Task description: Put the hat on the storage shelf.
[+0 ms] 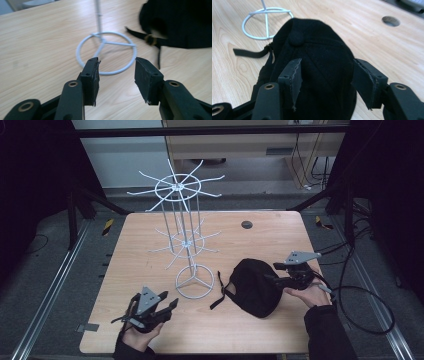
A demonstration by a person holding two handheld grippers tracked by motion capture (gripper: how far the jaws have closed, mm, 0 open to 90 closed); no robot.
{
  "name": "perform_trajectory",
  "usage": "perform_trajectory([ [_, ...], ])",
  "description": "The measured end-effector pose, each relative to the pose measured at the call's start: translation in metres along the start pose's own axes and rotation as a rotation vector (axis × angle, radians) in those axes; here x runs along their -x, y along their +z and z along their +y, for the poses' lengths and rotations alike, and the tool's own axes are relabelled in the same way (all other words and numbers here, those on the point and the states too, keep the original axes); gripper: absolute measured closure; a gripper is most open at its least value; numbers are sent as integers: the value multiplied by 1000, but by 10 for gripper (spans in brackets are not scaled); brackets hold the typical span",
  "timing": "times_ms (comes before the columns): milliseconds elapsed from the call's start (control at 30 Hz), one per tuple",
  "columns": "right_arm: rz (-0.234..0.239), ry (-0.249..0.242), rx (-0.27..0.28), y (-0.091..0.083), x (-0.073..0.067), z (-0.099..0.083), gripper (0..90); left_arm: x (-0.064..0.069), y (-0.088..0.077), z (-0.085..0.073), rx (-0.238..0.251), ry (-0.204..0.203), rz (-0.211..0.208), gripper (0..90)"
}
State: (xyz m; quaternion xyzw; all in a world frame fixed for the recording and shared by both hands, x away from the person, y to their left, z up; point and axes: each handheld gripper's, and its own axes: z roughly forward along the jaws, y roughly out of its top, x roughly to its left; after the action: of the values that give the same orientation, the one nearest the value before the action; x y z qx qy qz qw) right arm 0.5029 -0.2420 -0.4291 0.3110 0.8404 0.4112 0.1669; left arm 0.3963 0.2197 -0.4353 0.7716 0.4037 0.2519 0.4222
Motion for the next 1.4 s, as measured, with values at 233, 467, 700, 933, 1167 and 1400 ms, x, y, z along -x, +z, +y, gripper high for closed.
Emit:
perform_trajectory([
  [233, 34, -10, -59, 15, -3, -3, 595, -42, -11, -12, 9, -91, 81, 545],
  [467, 15, -26, -78, 13, -9, -2, 857, -59, -12, -18, -5, -122, 125, 548],
  [700, 5, -37, 25, -5, -15, 2, 864, -67, -12, -22, -8, -143, 157, 545],
  [933, -54, 9, 249, -41, -21, 8, 864, -74, -11, -27, -8, -167, 180, 522],
  [1167, -155, 52, 386, -66, -21, 14, 864, -73, -8, -27, -10, -165, 182, 513],
  [1400, -230, 92, 558, -91, -26, 30, 866, -78, -7, -30, -3, -188, 207, 478],
])
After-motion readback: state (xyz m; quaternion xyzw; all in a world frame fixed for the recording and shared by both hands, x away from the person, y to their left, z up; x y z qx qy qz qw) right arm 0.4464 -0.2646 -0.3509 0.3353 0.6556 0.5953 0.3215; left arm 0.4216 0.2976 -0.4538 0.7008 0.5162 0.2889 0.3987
